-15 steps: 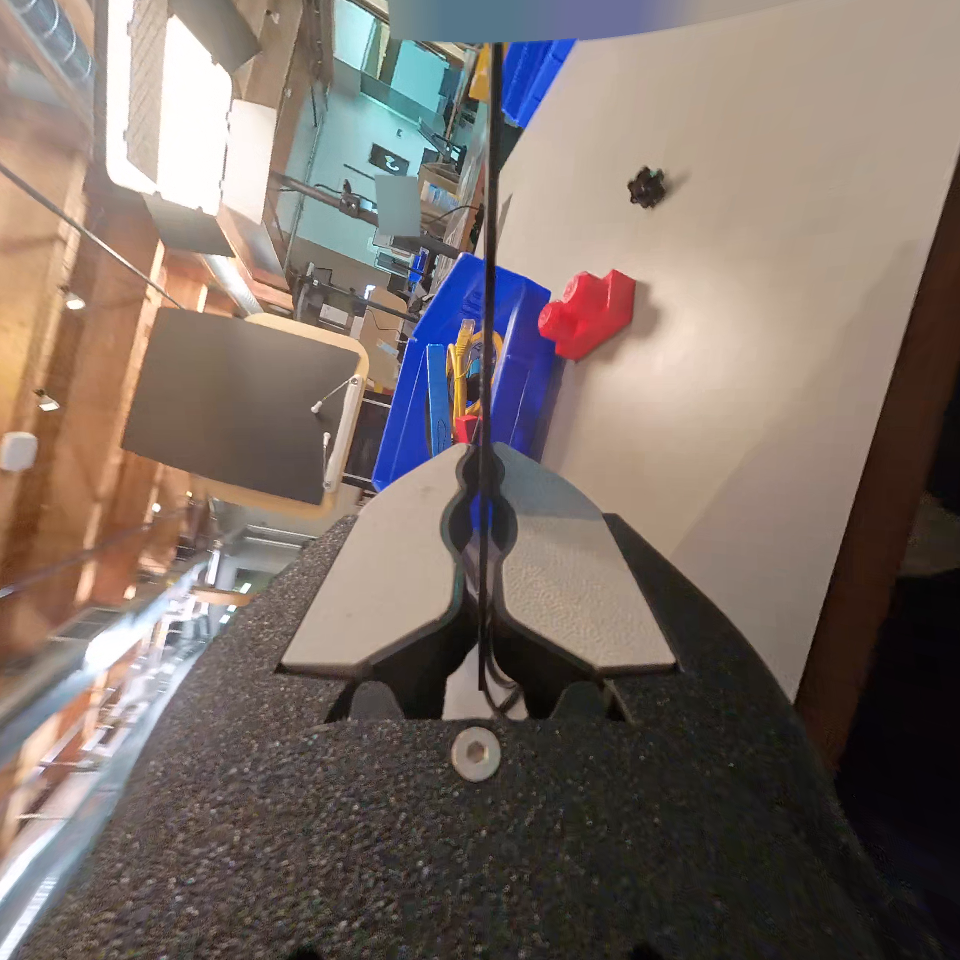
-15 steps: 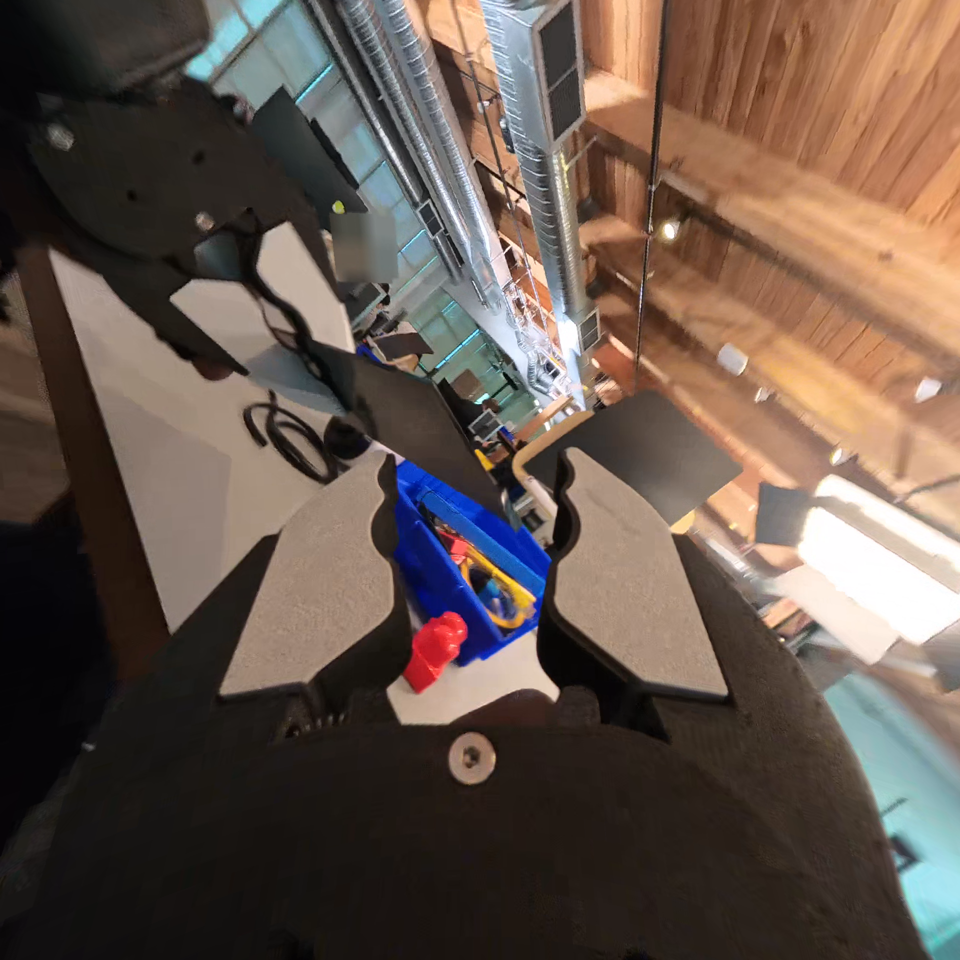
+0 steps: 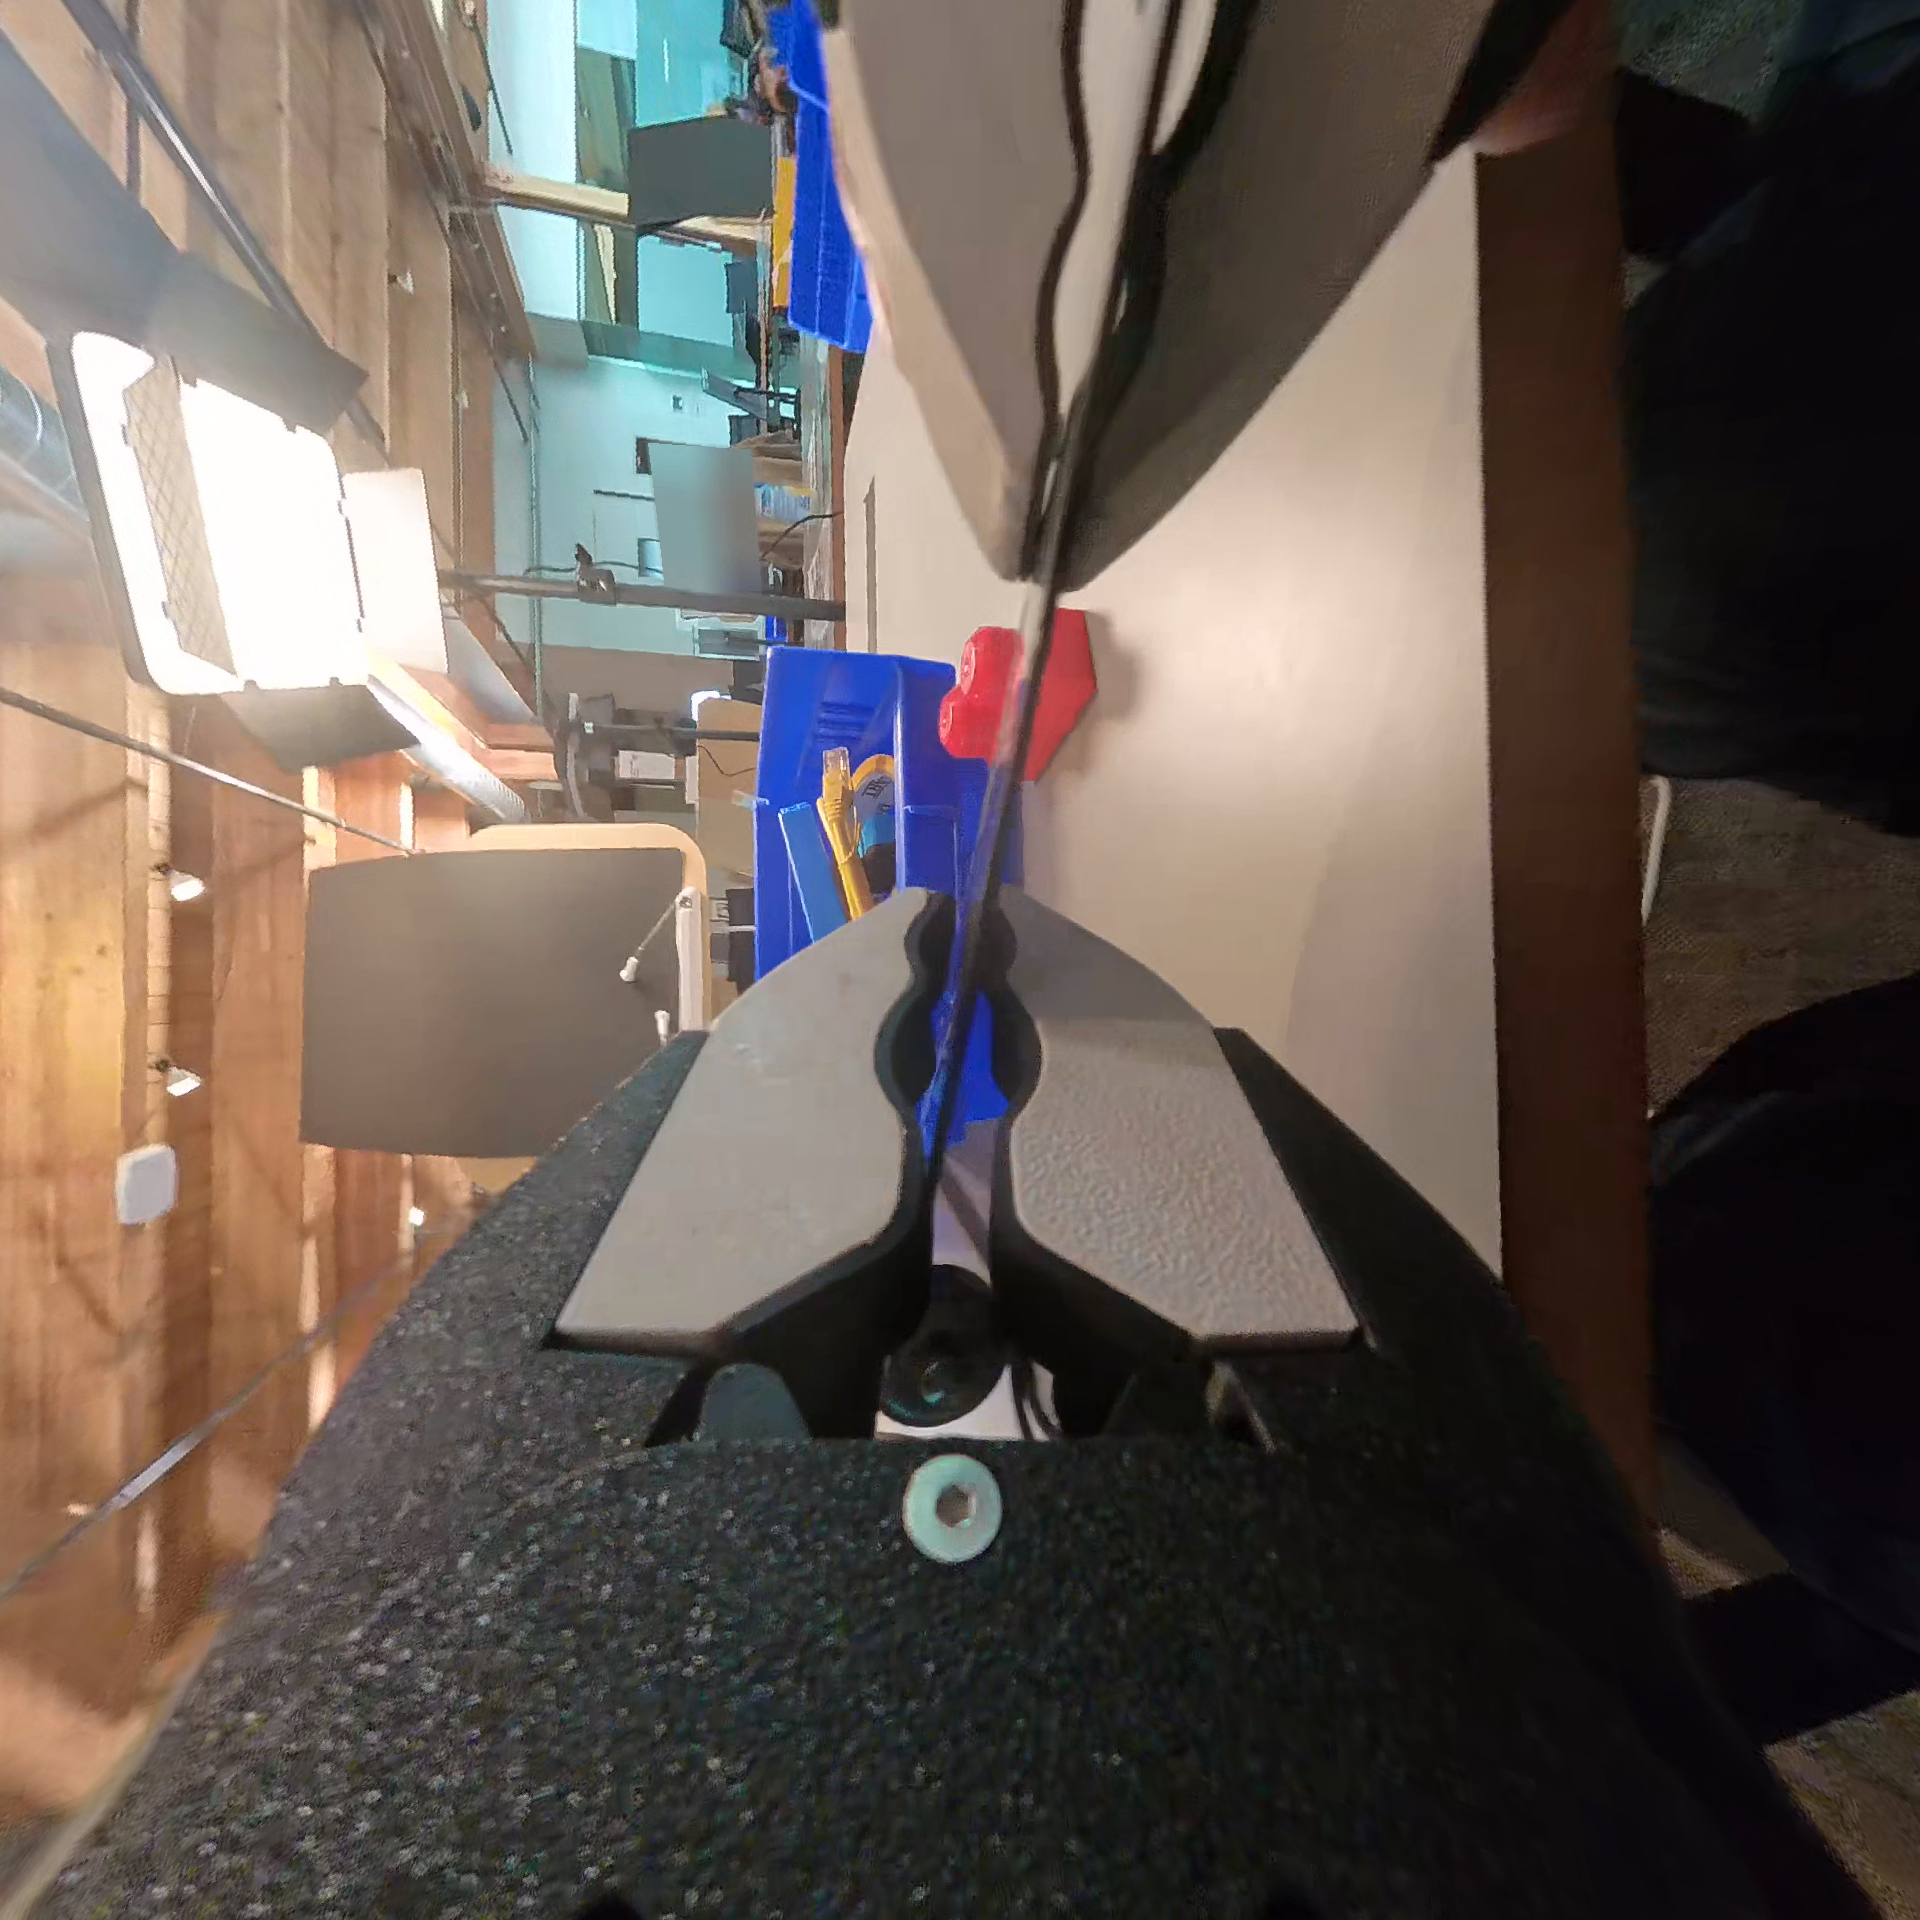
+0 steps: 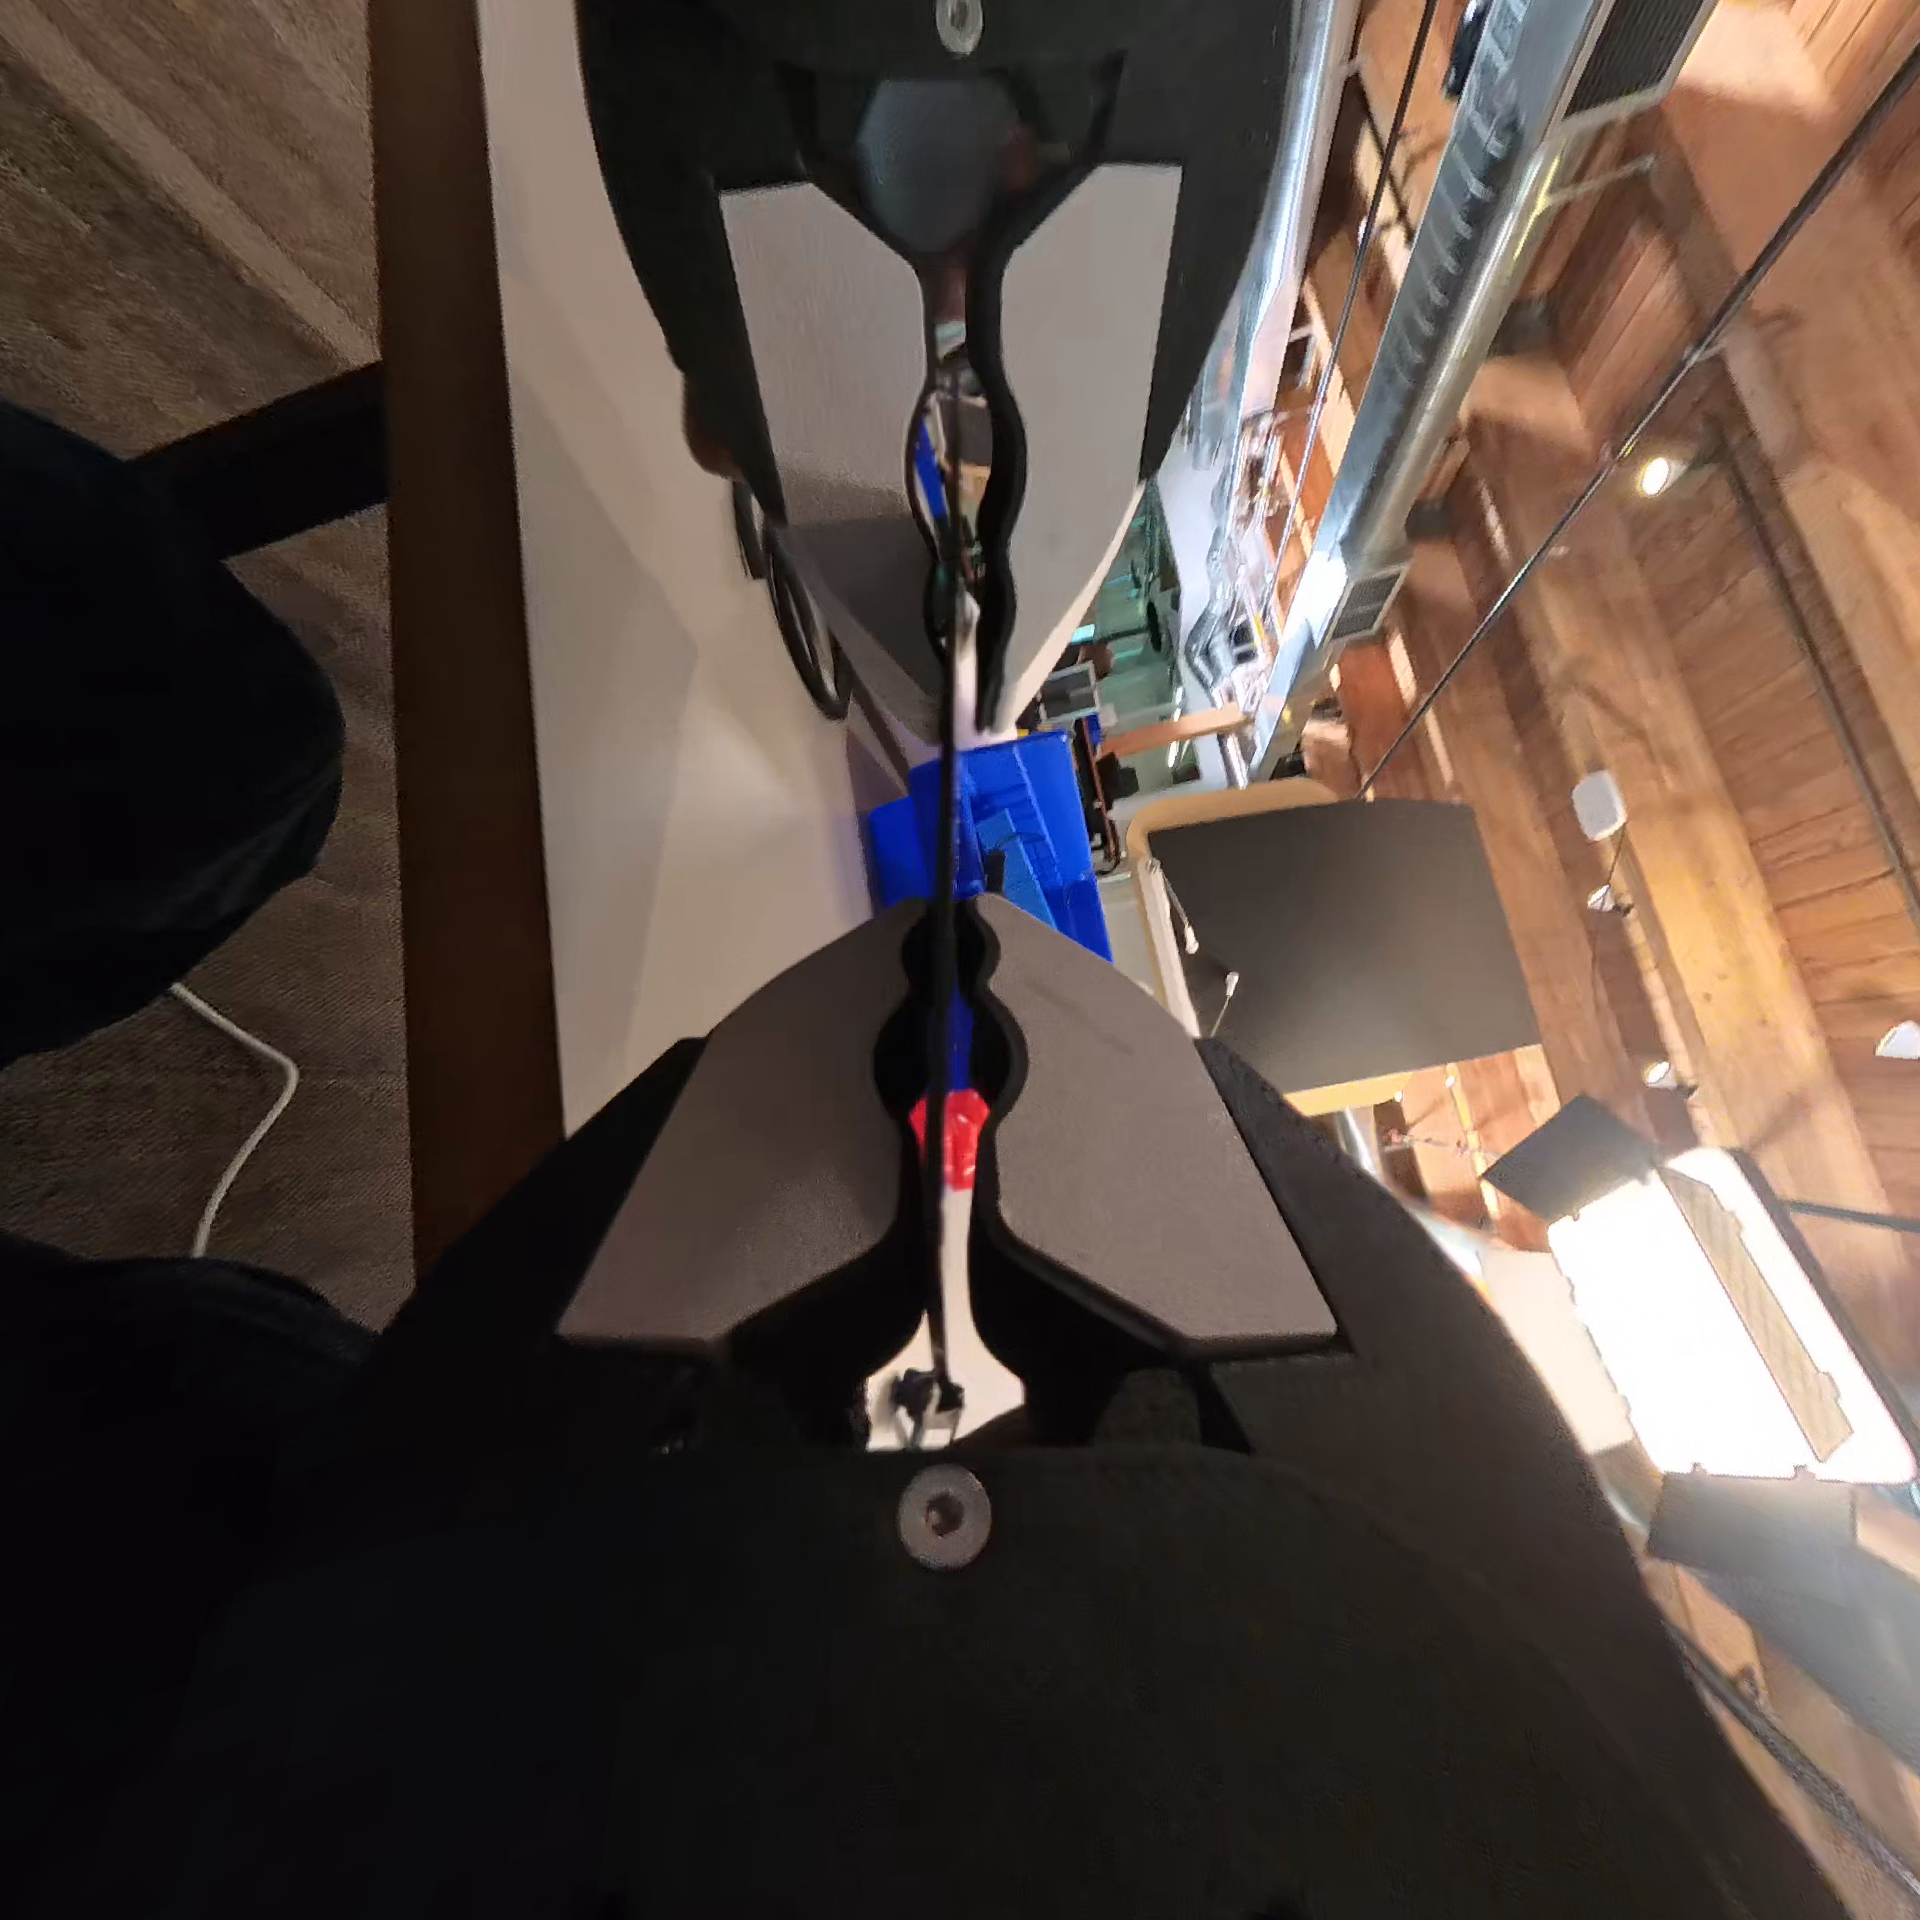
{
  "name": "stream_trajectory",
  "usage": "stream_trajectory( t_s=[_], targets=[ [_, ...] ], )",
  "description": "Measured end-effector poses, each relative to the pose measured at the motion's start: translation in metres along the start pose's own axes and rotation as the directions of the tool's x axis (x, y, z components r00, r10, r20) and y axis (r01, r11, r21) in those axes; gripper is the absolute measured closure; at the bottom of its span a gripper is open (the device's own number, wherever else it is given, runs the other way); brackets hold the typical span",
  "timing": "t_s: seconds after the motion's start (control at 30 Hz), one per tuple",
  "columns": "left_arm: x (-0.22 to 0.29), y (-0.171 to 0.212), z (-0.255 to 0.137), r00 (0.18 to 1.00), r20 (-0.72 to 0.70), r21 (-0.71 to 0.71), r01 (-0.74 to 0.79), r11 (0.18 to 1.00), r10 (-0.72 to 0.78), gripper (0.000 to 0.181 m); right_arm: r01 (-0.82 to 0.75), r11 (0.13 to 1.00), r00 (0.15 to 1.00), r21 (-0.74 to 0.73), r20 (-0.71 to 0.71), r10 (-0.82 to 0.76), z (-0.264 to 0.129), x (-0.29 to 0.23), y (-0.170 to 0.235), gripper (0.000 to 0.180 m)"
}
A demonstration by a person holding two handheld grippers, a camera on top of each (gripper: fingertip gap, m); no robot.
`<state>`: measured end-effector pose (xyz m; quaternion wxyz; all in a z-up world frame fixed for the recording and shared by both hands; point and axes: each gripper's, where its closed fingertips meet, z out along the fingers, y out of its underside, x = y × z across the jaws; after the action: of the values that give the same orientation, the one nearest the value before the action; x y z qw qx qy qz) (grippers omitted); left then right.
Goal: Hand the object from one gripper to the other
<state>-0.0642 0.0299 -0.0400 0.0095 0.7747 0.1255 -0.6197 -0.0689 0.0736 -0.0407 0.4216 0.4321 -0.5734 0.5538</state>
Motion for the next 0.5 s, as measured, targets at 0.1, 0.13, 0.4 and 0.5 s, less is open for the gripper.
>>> stream_trajectory(
  t_s=[0.1,0.13,0.4,0.5],
  targets=[
    [-0.009,0.013,0.001,0.988,0.031,-0.010,0.149,0.989,-0.149,0.148,-0.076,0.996,0.997,-0.036,-0.011,0.076,0.002,0.005,0.012,0.179],
    [-0.014,0.018,-0.002,0.979,0.045,-0.002,0.200,0.980,-0.200,0.136,-0.121,0.992,0.993,-0.034,-0.023,0.120,0.002,0.009,0.016,0.179],
    [-0.049,0.022,-0.033,0.618,-0.180,0.329,0.771,0.545,-0.765,0.109,-0.769,0.605,0.639,0.207,0.207,0.741,-0.020,0.052,0.006,0.179],
    [-0.058,0.007,-0.042,0.445,-0.376,0.399,0.870,0.291,-0.813,0.109,-0.898,0.388,0.439,0.207,0.421,0.794,-0.029,0.052,-0.006,0.179]
  ],
)
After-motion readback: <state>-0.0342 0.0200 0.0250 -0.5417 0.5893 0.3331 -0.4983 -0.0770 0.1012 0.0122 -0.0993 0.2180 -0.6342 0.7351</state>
